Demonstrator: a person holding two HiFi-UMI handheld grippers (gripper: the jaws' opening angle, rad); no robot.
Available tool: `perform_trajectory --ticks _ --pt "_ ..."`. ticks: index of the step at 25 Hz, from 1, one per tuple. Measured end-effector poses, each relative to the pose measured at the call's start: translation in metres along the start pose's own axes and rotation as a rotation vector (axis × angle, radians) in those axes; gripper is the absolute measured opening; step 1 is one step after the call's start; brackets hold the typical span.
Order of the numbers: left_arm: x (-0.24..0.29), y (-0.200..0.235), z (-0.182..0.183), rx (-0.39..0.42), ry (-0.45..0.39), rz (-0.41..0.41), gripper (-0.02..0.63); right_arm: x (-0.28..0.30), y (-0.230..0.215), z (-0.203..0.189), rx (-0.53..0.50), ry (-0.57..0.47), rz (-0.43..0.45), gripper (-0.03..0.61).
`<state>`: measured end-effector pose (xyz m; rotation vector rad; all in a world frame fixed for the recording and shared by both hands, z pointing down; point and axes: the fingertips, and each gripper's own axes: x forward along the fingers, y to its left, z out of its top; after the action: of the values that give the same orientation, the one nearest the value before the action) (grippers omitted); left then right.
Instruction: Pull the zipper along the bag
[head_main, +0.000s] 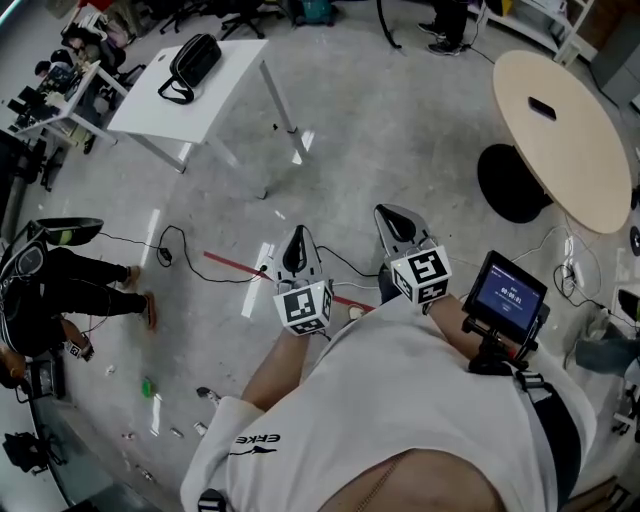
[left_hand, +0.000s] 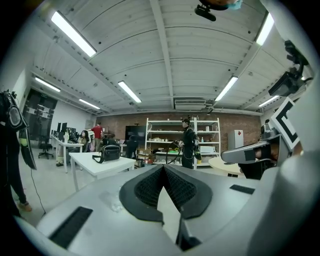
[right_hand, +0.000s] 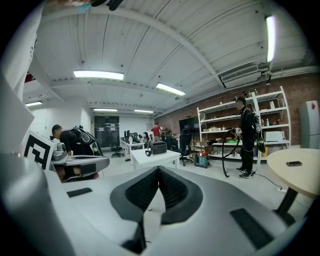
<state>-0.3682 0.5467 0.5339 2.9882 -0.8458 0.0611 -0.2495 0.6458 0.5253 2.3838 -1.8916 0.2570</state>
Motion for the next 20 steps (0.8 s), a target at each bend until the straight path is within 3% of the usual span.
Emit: perform_trajectory --ticks 5,11,16,20 --pt "0.031 -0.008 0.001 0.008 -0.001 -0.026 0.005 0.014 -0.024 0.004 0.005 -0.012 -0.020 0.005" --pt "0.116 -0.027 0.010 0.026 -0.017 -0.056 0.005 0.057 -0.093 0.014 0.015 -0.028 -0.038 0.005" --pt "0.131 -0.031 0.015 0.032 -0.028 -0.084 0.005 0.061 -0.103 0.021 0.010 -0.042 -0.056 0.005" --pt "0.204 -0.062 0.029 0.045 -0.026 -0.097 0.005 0.088 -0.175 0.040 0.019 -0.050 -0.067 0.005"
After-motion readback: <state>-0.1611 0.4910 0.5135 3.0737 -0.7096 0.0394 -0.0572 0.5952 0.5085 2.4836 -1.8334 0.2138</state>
